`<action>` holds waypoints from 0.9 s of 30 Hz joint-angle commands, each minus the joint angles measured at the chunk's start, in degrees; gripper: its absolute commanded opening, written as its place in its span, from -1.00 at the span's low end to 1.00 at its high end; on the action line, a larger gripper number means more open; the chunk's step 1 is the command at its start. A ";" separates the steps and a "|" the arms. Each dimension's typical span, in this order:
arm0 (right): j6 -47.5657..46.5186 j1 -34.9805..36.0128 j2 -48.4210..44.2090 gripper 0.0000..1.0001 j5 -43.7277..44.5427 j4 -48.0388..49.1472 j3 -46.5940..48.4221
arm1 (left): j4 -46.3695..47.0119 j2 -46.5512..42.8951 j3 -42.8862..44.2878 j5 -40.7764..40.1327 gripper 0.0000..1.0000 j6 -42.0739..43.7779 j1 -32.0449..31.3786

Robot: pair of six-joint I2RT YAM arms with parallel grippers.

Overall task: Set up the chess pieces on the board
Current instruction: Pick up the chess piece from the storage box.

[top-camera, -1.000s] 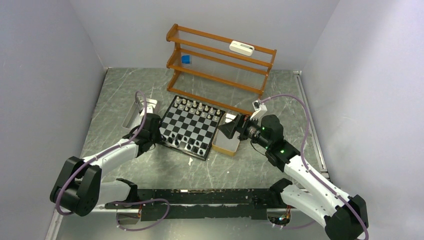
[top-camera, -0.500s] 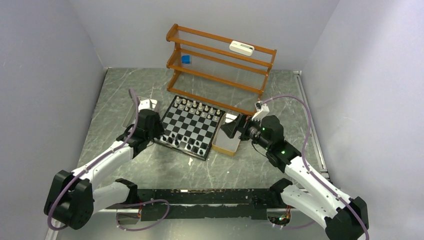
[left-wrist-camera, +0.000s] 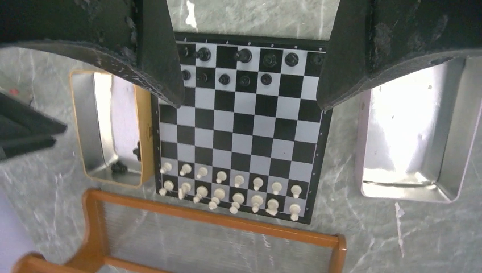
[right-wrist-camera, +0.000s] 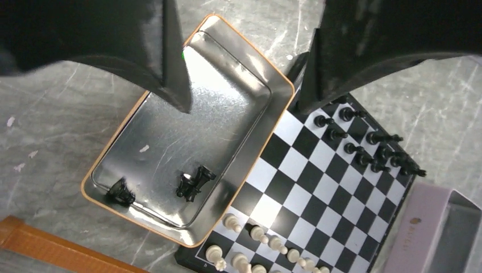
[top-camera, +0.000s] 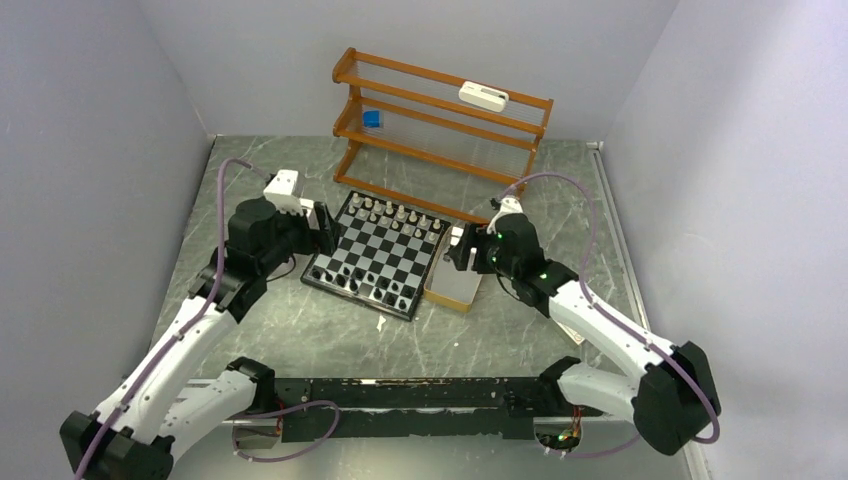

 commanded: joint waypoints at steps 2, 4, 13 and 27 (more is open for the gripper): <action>-9.62 -0.28 5.19 0.08 1.37 1.84 4.62 | -6.72 -3.81 -0.96 7.59 0.78 10.30 0.39; -10.72 -0.31 7.74 -0.01 3.48 1.33 6.16 | -6.68 -5.46 -3.12 7.67 0.77 11.86 0.37; -19.30 -0.28 19.75 -0.27 8.24 0.53 12.30 | -6.97 -9.29 -4.18 7.10 0.76 12.00 0.26; -12.91 -0.27 31.59 -0.32 9.28 -0.57 17.54 | -8.09 -14.59 -4.05 2.55 0.77 11.50 0.04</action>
